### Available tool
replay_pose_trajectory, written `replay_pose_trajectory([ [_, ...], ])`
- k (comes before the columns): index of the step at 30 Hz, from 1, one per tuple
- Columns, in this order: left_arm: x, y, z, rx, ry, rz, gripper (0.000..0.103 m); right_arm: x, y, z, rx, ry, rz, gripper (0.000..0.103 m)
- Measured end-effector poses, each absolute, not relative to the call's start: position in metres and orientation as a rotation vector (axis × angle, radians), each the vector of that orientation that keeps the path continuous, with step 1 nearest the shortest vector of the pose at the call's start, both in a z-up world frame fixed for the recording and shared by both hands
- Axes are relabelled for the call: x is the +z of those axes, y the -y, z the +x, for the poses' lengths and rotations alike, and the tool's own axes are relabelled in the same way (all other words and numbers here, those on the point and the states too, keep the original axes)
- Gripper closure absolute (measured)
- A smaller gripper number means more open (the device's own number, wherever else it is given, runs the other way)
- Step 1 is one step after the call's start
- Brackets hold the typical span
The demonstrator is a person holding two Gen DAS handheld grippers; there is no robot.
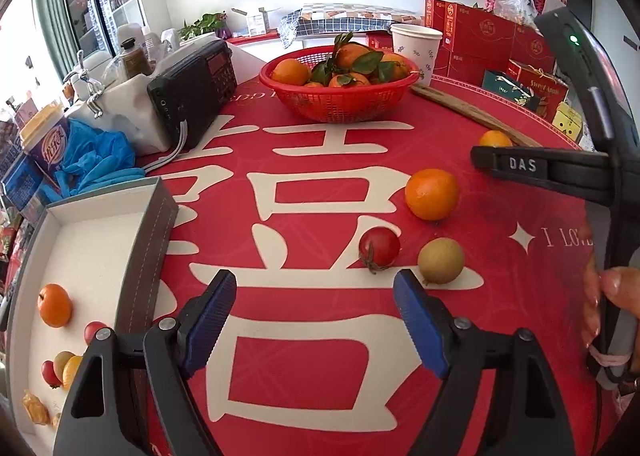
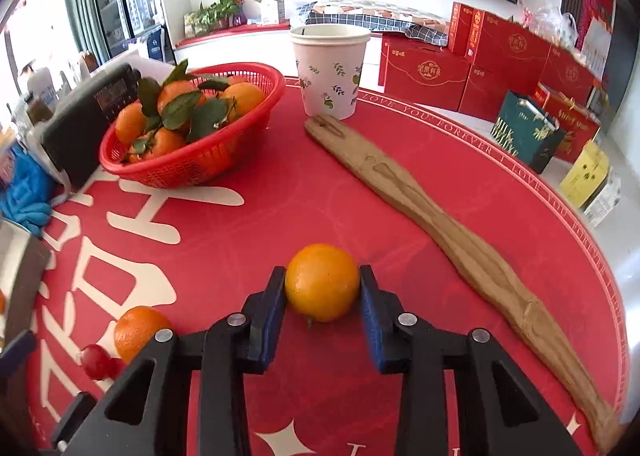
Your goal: Organize fruits
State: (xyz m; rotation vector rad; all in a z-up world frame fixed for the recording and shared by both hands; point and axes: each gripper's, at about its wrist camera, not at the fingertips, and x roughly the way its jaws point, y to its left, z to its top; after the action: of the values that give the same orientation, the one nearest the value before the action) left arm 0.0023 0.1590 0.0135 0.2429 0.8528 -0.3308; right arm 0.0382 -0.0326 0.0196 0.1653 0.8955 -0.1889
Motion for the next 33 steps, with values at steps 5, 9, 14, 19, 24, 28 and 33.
replay_pose_trajectory([
  [5,0.012,-0.144,0.009,-0.354,-0.832,0.272,0.019,0.023,0.042,0.023,-0.155,-0.91,0.219,0.067],
  [9,0.005,-0.134,0.019,-0.388,-0.868,0.265,0.028,0.033,0.044,-0.001,-0.135,-0.882,0.229,0.067],
  [14,0.007,-0.133,0.015,-0.411,-0.882,0.241,0.079,0.046,0.039,-0.038,-0.106,-0.84,0.248,0.067],
  [19,0.007,-0.159,-0.017,-0.34,-0.898,0.207,0.079,0.039,0.024,-0.067,-0.06,-0.859,0.247,0.067],
  [24,0.007,-0.195,-0.061,-0.28,-0.912,0.144,0.078,0.024,0.001,-0.079,-0.02,-0.898,0.185,0.067],
  [28,0.006,-0.198,-0.077,-0.255,-0.879,0.168,0.078,0.02,-0.014,-0.08,-0.017,-0.902,0.126,0.067],
  [33,0.006,-0.195,-0.077,-0.243,-0.869,0.189,0.078,0.018,-0.02,-0.081,-0.036,-0.895,0.092,0.067],
])
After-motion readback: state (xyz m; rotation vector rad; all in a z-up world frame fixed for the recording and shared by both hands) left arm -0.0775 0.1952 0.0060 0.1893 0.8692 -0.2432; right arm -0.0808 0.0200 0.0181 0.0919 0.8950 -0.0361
